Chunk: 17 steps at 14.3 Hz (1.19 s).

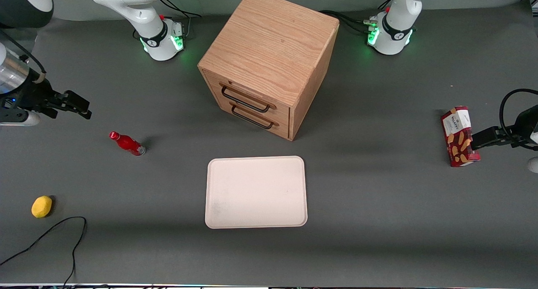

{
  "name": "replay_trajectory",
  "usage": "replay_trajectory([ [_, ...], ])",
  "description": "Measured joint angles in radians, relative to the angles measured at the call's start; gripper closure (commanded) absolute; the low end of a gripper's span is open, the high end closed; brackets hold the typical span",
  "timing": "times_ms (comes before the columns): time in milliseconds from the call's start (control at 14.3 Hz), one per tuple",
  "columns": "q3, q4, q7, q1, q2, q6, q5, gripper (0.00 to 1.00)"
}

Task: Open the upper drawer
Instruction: 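Move the right gripper toward the upper drawer's black handle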

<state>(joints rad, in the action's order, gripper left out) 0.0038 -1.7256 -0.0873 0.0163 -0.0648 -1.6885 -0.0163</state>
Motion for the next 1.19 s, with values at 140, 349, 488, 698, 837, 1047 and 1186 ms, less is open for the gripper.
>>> replay_trajectory([
  [140,-0.001,0.014,0.001,0.001,0.004,0.010,0.000,0.00],
  [349,0.000,0.069,0.002,0.001,0.039,0.031,0.000,0.00],
  [488,0.007,0.135,0.004,0.005,0.084,0.040,0.001,0.00],
  [698,0.086,0.215,0.009,0.011,0.168,0.044,0.004,0.00],
  [837,0.176,0.242,0.009,0.017,0.214,0.043,0.004,0.00],
  [1047,0.347,0.289,0.030,0.024,0.264,0.042,0.018,0.00],
  [1186,0.458,0.314,0.056,0.028,0.295,0.044,0.023,0.00],
])
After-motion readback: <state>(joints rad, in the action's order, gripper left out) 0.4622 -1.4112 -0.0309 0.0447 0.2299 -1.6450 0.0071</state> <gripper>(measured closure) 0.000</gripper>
